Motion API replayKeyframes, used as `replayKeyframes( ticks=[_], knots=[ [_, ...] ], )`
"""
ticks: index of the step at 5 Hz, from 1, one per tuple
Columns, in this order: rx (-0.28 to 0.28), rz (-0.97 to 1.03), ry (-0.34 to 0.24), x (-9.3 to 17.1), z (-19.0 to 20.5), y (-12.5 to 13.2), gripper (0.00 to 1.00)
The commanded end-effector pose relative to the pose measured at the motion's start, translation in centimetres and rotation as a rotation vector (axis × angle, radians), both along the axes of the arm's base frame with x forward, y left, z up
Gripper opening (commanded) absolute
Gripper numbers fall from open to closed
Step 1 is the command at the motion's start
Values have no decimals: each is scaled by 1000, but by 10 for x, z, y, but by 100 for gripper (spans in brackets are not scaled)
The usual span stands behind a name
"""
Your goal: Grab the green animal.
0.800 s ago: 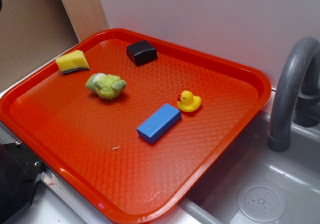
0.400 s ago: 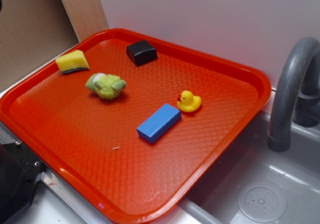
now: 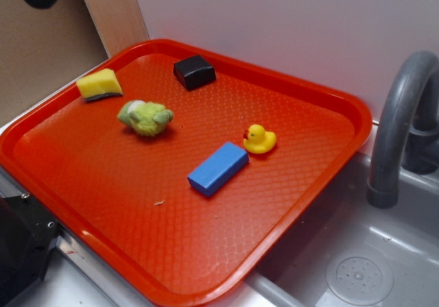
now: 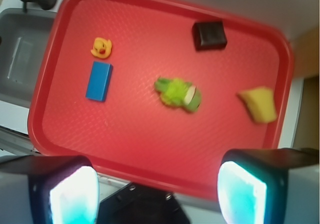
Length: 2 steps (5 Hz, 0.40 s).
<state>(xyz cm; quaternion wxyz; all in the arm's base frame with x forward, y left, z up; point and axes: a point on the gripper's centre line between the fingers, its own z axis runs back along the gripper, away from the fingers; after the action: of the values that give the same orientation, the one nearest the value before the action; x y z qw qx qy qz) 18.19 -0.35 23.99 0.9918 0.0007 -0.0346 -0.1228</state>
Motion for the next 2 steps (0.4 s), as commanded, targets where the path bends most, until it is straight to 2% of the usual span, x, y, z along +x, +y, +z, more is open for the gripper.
replayKeyframes(
  ticks=[1,2],
  knots=[
    [223,-488,39,41,-10,21,100],
    [262,-738,25,52,-41,29,100]
  ],
)
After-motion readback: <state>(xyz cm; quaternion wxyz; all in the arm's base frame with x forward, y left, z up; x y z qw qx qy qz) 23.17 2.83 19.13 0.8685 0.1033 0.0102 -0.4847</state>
